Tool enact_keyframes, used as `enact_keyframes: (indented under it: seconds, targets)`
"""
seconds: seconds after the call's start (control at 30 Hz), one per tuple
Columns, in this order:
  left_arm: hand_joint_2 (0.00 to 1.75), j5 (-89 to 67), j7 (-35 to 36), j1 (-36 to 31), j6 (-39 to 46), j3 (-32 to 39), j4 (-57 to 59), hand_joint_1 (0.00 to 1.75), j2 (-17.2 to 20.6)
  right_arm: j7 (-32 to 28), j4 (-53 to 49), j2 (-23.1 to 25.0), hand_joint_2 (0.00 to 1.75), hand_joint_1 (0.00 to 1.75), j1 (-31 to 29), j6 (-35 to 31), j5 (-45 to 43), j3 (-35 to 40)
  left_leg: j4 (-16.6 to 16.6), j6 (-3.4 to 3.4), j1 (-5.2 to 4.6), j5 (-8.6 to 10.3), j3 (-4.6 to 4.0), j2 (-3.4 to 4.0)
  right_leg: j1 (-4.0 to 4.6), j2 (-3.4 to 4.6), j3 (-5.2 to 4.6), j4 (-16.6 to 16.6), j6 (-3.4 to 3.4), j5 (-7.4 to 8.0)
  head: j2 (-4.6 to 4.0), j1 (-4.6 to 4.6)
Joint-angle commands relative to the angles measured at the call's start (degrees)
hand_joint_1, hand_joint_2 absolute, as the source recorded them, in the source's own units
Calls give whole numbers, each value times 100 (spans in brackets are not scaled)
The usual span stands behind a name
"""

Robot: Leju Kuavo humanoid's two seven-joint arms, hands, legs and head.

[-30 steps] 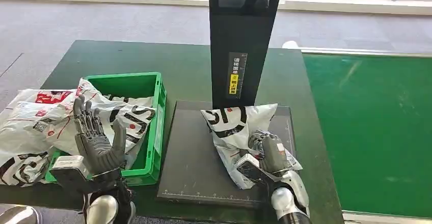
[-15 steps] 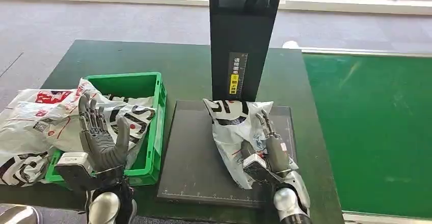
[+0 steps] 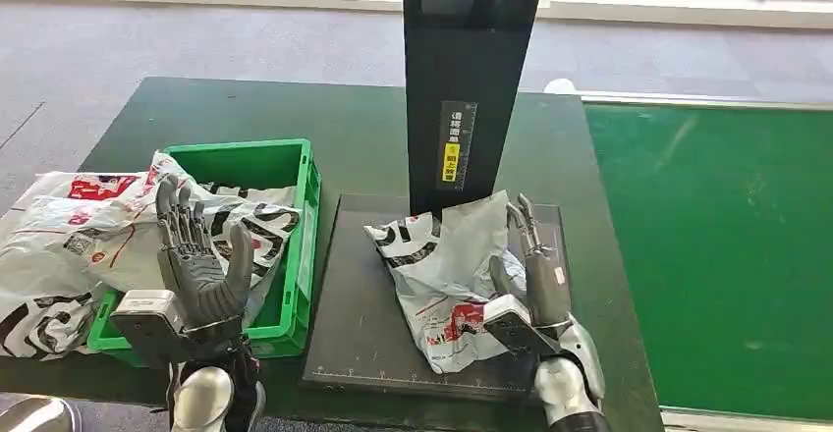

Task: Moved the parcel from conveyor to table for the left to box.

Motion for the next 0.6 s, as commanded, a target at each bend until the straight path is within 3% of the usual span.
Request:
enact_keyframes:
  seconds: [0.03,0.6]
  targets:
    - [175,25,20,-267,89,-91,435,0,158,11,-528,-400,0,0,205,-230,-575,394,-8,-1,-2,1,6,-5,-1,-10,8,-7,-3,-2,0,0]
    - [175,30,20,-289,84,-91,455,0,154,11,-533,-406,0,0,217,-252,-575,381,-7,-1,1,0,7,1,2,-5,9,-8,-4,0,-2,0]
